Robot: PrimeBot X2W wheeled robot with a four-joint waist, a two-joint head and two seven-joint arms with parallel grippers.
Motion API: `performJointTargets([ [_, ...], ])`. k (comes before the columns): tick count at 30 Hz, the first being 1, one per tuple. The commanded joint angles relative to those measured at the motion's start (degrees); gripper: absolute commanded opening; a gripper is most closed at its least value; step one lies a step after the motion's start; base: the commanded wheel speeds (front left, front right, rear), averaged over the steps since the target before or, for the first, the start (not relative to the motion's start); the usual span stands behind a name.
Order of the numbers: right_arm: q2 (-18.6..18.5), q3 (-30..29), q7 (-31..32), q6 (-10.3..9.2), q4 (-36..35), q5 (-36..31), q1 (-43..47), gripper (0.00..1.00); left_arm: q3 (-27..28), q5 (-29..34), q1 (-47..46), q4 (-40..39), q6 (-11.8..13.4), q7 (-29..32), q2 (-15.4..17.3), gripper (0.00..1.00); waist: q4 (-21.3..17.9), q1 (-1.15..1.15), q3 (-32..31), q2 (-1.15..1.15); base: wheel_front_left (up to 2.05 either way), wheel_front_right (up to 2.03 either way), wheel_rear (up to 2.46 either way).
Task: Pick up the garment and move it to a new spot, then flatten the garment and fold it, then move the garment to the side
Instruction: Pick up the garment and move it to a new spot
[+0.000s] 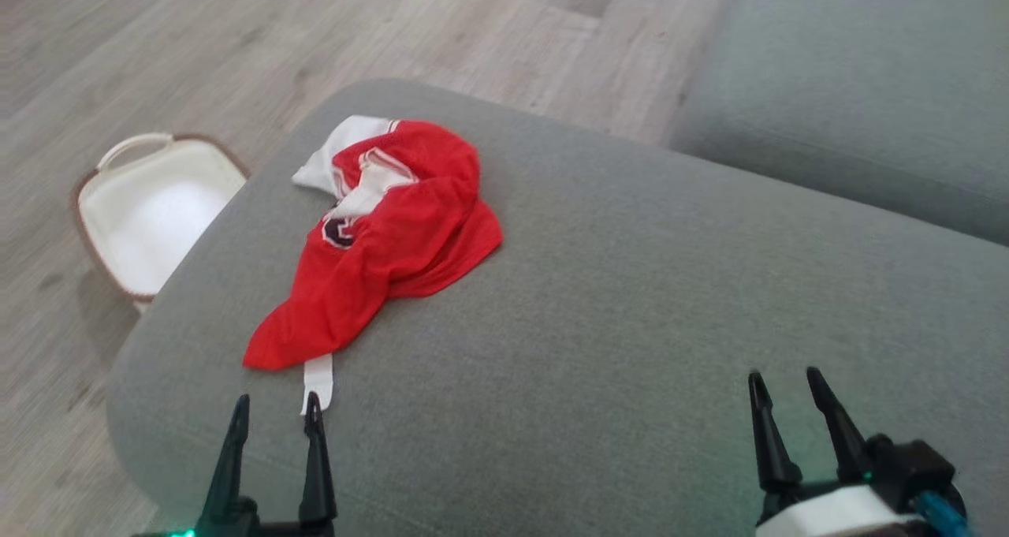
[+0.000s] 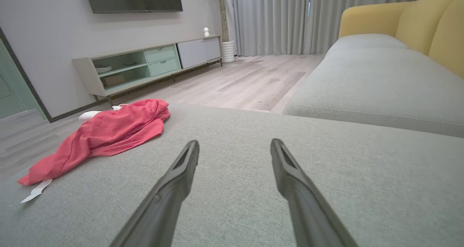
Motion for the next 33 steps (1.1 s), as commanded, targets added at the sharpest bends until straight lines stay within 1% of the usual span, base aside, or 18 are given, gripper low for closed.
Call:
performJointTargets([
  [1,-0.41,1.34,-0.79,-0.05,-1.46,-0.19,-3.73,1.0,2.05,-0.33,-1.84,-2.18,0.46,-0.29,-0.34,1.0,0.82,0.0,0.93,0.0,0.0,0.0,0.0],
  [7,-0.41,1.62,-0.79,-0.05,-1.02,-0.81,-3.91,1.0,3.34,-0.4,-2.1,-3.4,0.92,-0.29,-0.34,1.0,1.71,0.0,2.12,0.0,0.0,0.0,0.0],
  [9,-0.41,1.27,-0.79,-0.05,-1.37,-1.14,-3.54,1.0,3.93,0.03,-3.35,-3.87,0.58,-0.29,0.1,1.0,2.13,0.0,2.72,0.0,0.0,0.0,0.0],
  [10,-0.41,0.77,-0.79,-0.05,-2.11,-1.73,-3.01,1.0,4.94,0.28,-5.43,-4.39,-0.02,-0.29,1.26,1.0,2.34,0.0,4.02,0.0,0.0,0.0,0.0],
  [12,-0.73,0.39,-0.79,-0.05,-3.06,-2.84,-3.19,1.0,6.23,0.21,-8.65,-5.17,-0.59,-0.29,2.5,1.0,2.02,0.0,6.66,0.0,0.0,0.0,0.0],
  [15,-2.82,0.04,-0.79,-0.05,-4.24,-4.1,-3.97,1.0,7.52,0.17,-15.72,-5.51,-2.05,-0.29,4.63,1.0,1.82,0.0,11.33,0.0,0.0,0.0,0.0],
  [17,-4.62,-0.18,-0.79,-0.05,-4.84,-4.63,-4.51,1.0,7.91,-0.49,-21.18,-3.87,-3.49,-0.29,5.79,1.0,1.8,0.0,14.17,0.0,0.0,0.0,0.0],
  [19,-6.56,-0.1,-0.79,-0.05,-5.4,-5.12,-5.16,1.0,7.73,-1.2,-27.12,-0.74,-5.25,0.43,6.97,1.0,1.66,0.0,16.6,0.0,0.0,0.0,0.0],
  [21,-8.43,0.18,-0.79,-0.05,-5.79,-5.38,-5.86,1.0,7.49,-1.94,-33.52,2.64,-6.82,2.5,7.97,1.0,1.21,0.0,18.67,0.0,0.0,0.0,0.0],
  [24,-10.92,0.61,-0.79,-0.05,-6.48,-5.33,-7.09,1.0,7.24,-3.51,-43.01,9.19,-9.11,8.06,9.22,1.0,0.09,0.0,21.2,0.0,0.0,0.0,0.0],
  [26,-12.29,0.68,-0.79,-0.05,-7.18,-5.12,-7.65,1.0,7.05,-4.13,-48.86,13.88,-9.76,11.85,9.73,1.0,-0.66,0.0,22.62,0.0,0.0,0.0,0.0],
  [31,-15.44,0.21,-0.77,-0.05,-8.97,-4.84,-8.23,1.0,5.83,-7.79,-59.55,28.01,-12.36,22.5,9.84,1.0,-2.46,0.0,25.76,0.0,0.0,0.0,0.0],
  [33,-16.47,-0.03,-0.56,-0.05,-9.89,-4.66,-8.44,1.0,5.68,-10.3,-62.77,33.33,-13.19,25.29,9.45,1.0,-3.15,0.0,27.12,0.0,0.0,0.0,0.0],
])
